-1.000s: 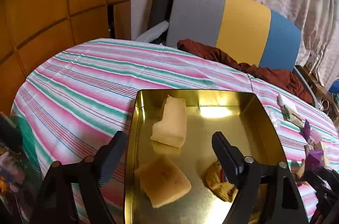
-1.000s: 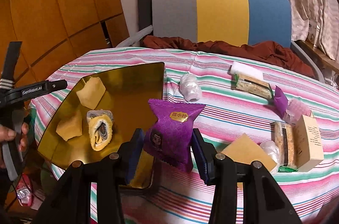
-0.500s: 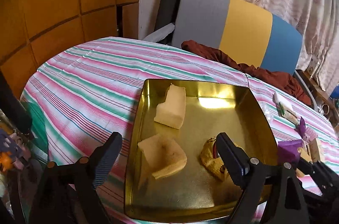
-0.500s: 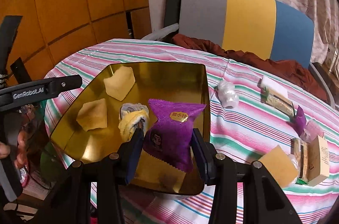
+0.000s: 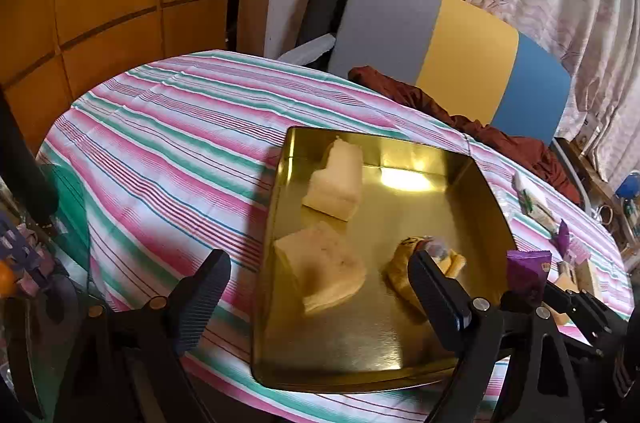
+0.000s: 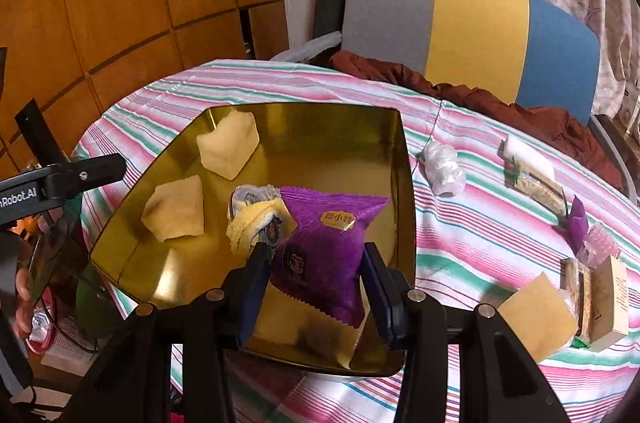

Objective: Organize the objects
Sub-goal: 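Carry the purple packet into the gold tray and open the right gripper, then grasp a third tan sponge with the left gripper while the right gripper moves toward the items, then carry the sponge toward the tray with the left gripper while the right grasps a plastic-wrapped bundle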

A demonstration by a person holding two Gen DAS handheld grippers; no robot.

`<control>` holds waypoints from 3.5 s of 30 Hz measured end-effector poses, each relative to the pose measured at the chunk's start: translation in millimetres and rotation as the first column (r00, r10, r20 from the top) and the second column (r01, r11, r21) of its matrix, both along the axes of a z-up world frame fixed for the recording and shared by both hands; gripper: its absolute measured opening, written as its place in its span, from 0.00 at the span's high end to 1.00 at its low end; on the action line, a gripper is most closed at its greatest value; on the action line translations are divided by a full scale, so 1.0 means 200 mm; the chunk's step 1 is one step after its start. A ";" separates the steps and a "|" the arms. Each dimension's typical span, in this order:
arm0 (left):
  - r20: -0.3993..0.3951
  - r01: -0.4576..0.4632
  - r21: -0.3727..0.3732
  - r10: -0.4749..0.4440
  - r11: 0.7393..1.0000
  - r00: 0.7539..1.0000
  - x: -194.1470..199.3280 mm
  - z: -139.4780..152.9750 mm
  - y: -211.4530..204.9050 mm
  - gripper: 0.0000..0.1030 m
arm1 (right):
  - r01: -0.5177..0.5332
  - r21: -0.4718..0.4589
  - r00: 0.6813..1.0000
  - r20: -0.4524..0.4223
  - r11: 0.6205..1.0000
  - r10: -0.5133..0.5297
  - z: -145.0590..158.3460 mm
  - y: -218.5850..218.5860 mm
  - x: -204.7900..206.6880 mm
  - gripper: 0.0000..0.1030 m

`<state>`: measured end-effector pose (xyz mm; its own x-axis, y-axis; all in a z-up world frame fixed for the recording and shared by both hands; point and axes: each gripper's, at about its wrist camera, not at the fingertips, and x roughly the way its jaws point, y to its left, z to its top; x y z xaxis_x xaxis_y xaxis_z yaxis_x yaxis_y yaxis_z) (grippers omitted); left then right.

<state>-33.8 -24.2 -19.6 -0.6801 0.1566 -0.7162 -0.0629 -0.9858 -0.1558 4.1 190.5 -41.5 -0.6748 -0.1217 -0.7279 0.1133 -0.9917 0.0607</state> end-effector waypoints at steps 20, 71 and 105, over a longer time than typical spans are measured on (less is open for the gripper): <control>-0.005 0.029 -0.062 -0.030 0.998 1.000 0.01 0.00 0.04 0.10 | 0.027 -0.044 0.999 -0.020 0.999 -0.028 0.00 0.01 0.00 0.50; 0.061 0.753 0.068 -0.756 0.655 0.652 0.13 0.05 1.34 0.10 | 0.576 -0.052 0.814 0.132 0.816 -0.566 -0.32 0.88 0.54 0.35; 0.107 0.826 0.160 -0.842 0.540 0.529 0.13 -0.16 1.53 0.64 | 0.566 -0.082 0.823 0.108 0.820 -0.557 -0.33 0.91 0.53 0.29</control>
